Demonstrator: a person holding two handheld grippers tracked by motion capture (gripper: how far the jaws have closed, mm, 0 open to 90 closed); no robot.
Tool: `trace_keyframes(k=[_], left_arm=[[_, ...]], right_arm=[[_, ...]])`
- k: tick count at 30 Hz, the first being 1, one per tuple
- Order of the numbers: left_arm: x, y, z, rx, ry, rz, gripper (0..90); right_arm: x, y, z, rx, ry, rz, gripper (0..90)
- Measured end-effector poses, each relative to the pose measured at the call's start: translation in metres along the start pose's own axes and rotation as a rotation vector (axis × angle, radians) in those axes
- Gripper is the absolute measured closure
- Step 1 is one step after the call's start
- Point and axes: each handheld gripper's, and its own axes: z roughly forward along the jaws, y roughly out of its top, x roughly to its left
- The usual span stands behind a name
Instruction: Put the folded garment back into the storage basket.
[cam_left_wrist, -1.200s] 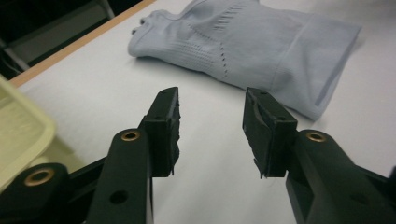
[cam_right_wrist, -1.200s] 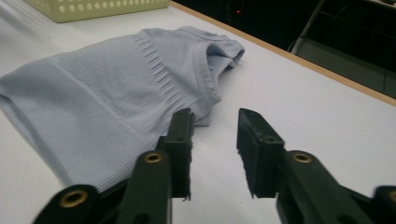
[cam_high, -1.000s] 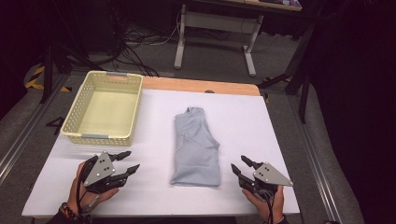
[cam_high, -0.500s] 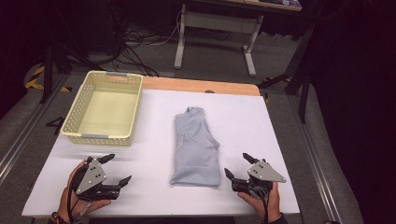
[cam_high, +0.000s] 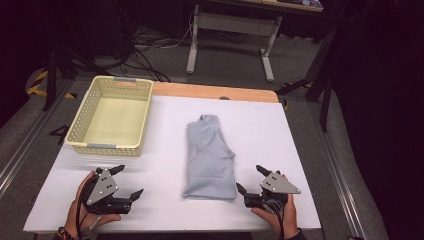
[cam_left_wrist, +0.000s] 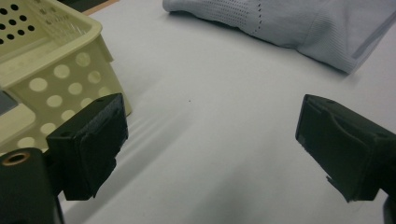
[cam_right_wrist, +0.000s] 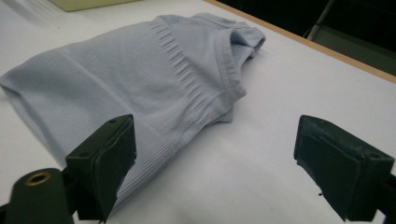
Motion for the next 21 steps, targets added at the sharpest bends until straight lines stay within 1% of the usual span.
trace_keyframes(k=[1,2,3,4,5,6,7,9,10,11,14,15,16,17,18,19,20,21], left_arm=[[0.000,0.001,0.001,0.001,-0.005,-0.006,10.1],[-0.001,0.001,0.002,0.001,-0.011,-0.011,10.4],[-0.002,0.002,0.003,0.004,-0.015,-0.012,10.4],[-0.003,0.002,0.004,0.006,-0.015,-0.017,10.6],[-0.003,0.003,0.005,0.008,-0.017,-0.026,10.7],[-0.004,0.004,0.006,0.009,-0.025,-0.037,11.0],[-0.006,0.007,0.009,0.018,-0.034,-0.050,11.1],[-0.008,0.010,0.013,0.027,-0.041,-0.048,11.1],[-0.011,0.017,0.018,0.037,-0.052,-0.037,11.0],[-0.011,0.017,0.018,0.037,-0.052,-0.037,11.0],[-0.015,0.029,0.028,0.035,-0.076,-0.042,10.5],[-0.017,0.033,0.032,0.036,-0.086,-0.044,10.5],[-0.019,0.038,0.036,0.032,-0.094,-0.040,10.4],[-0.021,0.043,0.040,0.034,-0.105,-0.037,10.1],[-0.022,0.050,0.044,0.031,-0.112,-0.020,10.1],[-0.025,0.063,0.055,0.021,-0.130,-0.017,10.0],[-0.026,0.070,0.062,0.018,-0.147,-0.027,9.9],[-0.026,0.070,0.062,0.018,-0.147,-0.027,9.7]], right_arm=[[0.001,0.000,0.001,0.006,0.011,-0.004,14.0],[0.001,-0.001,0.001,0.016,0.040,0.005,16.0],[0.001,-0.001,0.001,0.016,0.040,0.005,16.0],[0.001,-0.001,0.002,0.020,0.057,0.018,16.3],[0.001,-0.002,0.003,0.025,0.077,0.035,16.9],[0.003,-0.002,0.004,0.039,0.113,0.044,18.6],[0.005,-0.001,0.006,0.052,0.128,0.043,18.6],[0.009,0.000,0.008,0.070,0.152,0.040,18.6],[0.011,0.000,0.010,0.080,0.169,0.043,18.5],[0.011,0.000,0.010,0.080,0.169,0.043,18.5],[0.018,0.001,0.019,0.123,0.219,0.065,15.4],[0.018,0.001,0.019,0.123,0.219,0.065,15.4],[0.020,0.001,0.022,0.137,0.227,0.065,15.2],[0.025,0.001,0.027,0.175,0.238,0.052,13.9],[0.025,0.001,0.027,0.175,0.238,0.052,13.9],[0.028,0.000,0.033,0.213,0.246,0.054,13.8],[0.028,-0.001,0.036,0.236,0.236,0.054,13.2],[0.028,-0.001,0.036,0.236,0.236,0.054,13.2]])
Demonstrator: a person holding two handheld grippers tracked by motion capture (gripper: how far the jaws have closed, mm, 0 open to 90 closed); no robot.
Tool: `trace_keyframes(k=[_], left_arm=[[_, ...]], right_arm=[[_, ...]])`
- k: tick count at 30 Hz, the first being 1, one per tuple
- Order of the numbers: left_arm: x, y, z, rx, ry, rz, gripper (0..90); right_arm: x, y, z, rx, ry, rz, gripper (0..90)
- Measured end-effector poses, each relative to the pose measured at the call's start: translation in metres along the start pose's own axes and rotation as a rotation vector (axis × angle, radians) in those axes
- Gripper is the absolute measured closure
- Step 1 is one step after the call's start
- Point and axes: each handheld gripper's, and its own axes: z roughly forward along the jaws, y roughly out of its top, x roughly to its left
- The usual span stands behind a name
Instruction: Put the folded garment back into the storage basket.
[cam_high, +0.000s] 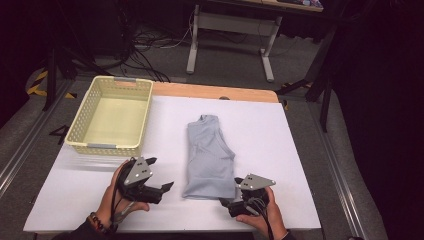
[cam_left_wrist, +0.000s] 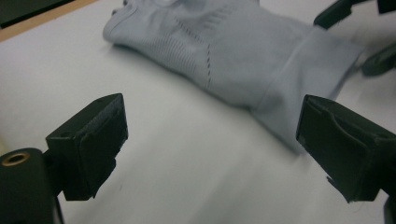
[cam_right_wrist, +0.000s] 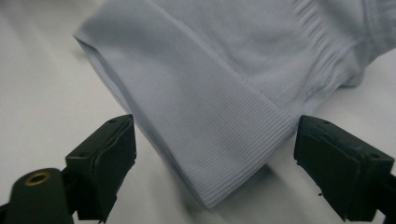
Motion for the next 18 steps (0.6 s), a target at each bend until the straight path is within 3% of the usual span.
trace_keyframes(k=[2,4,7,8,9,12,15,16,17,18], left_arm=[[0.000,0.015,0.015,-0.019,-0.010,-0.018,9.7],[0.001,0.029,0.034,-0.001,-0.022,-0.020,8.4],[0.009,0.047,0.066,0.034,-0.040,-0.070,8.4],[0.018,0.055,0.084,0.073,-0.018,-0.097,8.1],[0.018,0.055,0.084,0.073,-0.018,-0.097,7.9],[0.037,0.062,0.110,0.124,0.034,-0.168,8.0],[0.058,0.059,0.133,0.175,0.036,-0.274,7.3],[0.066,0.055,0.144,0.224,0.042,-0.320,7.8],[0.066,0.055,0.144,0.224,0.042,-0.320,7.7],[0.069,0.052,0.152,0.263,0.053,-0.323,5.1]], right_arm=[[-0.004,-0.001,0.005,0.023,0.003,0.030,14.1],[-0.009,0.001,0.008,0.033,0.000,0.073,18.0],[-0.007,0.002,0.010,0.045,-0.002,0.046,19.9],[-0.005,0.004,0.012,0.049,0.004,0.031,21.0],[-0.005,0.004,0.012,0.049,0.004,0.031,21.0],[-0.004,0.007,0.015,0.053,0.012,0.026,23.6],[-0.004,0.008,0.015,0.052,0.016,0.022,27.7],[-0.004,0.008,0.016,0.046,0.021,0.021,30.5],[-0.004,0.008,0.016,0.046,0.021,0.021,30.5],[-0.004,0.008,0.015,0.042,0.026,0.019,32.2]])
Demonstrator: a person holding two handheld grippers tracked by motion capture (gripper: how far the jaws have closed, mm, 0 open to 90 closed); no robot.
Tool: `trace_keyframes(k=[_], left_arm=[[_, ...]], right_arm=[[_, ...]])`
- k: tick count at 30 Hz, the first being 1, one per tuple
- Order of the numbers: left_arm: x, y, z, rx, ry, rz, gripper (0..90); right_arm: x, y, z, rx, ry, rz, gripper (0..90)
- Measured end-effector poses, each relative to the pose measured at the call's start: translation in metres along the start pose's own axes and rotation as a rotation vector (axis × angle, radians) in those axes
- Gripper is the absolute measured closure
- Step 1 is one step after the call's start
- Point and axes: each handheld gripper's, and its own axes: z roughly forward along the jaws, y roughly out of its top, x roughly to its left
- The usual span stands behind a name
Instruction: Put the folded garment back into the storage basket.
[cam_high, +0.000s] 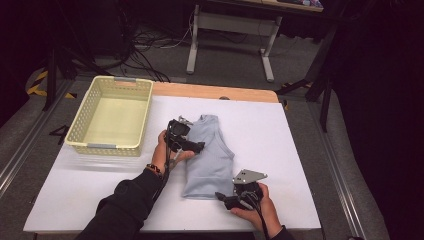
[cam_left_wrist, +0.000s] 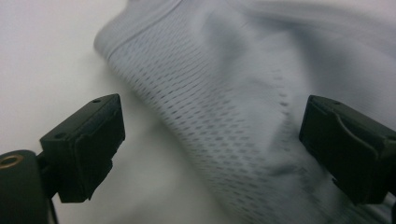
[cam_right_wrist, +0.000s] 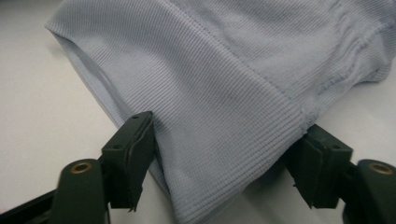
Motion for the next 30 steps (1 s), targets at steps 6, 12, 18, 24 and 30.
trace_keyframes(k=[6,12,18,24,30], left_arm=[[-0.003,0.000,0.010,0.020,0.002,0.032,8.8],[-0.010,0.000,0.009,0.016,-0.084,0.111,43.5],[-0.008,-0.003,0.009,0.005,-0.164,0.083,70.3],[-0.021,0.002,0.001,-0.018,-0.102,0.184,73.7],[-0.024,0.007,-0.011,-0.057,-0.088,0.206,73.8]], right_arm=[[0.000,0.000,0.000,-0.014,0.005,-0.001,44.1],[-0.002,0.001,0.001,-0.028,0.018,0.005,61.0],[-0.002,0.002,0.002,-0.033,0.032,-0.011,70.9],[0.001,0.002,0.000,-0.039,0.030,-0.042,73.7],[0.003,0.005,-0.006,-0.066,0.020,-0.057,74.1]])
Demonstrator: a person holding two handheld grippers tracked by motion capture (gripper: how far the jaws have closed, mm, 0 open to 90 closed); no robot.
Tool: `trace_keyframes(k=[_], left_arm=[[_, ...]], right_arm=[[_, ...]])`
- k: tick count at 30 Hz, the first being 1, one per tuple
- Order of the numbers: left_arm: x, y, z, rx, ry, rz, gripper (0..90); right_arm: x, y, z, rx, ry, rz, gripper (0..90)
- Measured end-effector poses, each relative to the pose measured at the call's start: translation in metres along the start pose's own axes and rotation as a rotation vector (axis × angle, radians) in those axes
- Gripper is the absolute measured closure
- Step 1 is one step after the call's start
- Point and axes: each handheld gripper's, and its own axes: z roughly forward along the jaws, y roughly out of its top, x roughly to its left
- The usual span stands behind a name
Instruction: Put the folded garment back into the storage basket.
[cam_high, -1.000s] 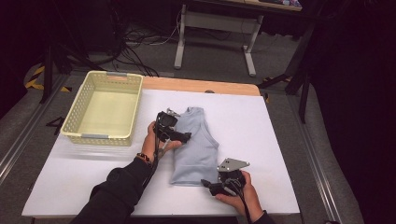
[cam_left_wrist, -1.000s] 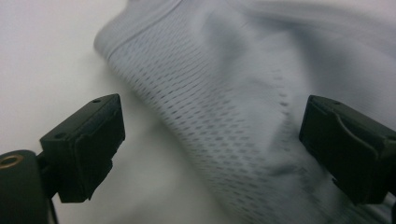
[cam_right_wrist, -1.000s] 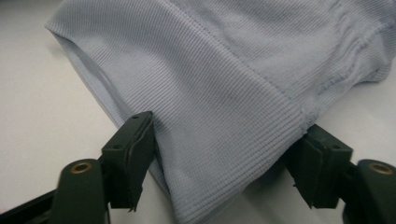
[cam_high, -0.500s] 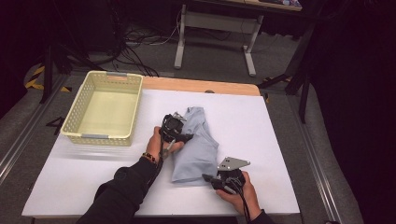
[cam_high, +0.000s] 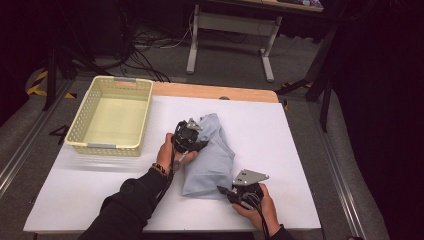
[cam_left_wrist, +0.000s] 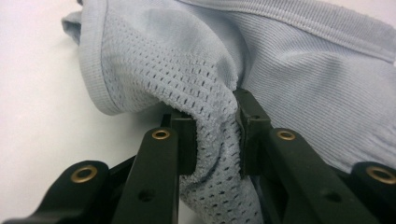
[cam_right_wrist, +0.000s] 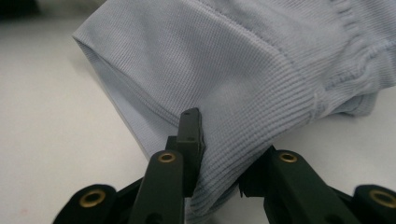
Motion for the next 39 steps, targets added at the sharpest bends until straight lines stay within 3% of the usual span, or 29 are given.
trace_keyframes(k=[15,20,27,39], left_arm=[[0.007,0.017,-0.022,-0.024,0.058,0.050,73.8],[0.012,0.026,-0.028,-0.031,0.086,0.063,73.9],[0.018,0.037,-0.045,-0.056,0.113,0.071,73.9],[0.036,0.047,-0.083,-0.093,0.183,0.074,73.9]], right_arm=[[0.001,0.018,0.001,-0.070,-0.030,-0.008,74.2],[0.000,0.029,0.004,-0.089,-0.041,-0.031,74.2],[-0.006,0.041,0.003,-0.121,-0.054,-0.023,74.3],[0.001,0.078,0.014,-0.173,-0.055,-0.088,74.3]])
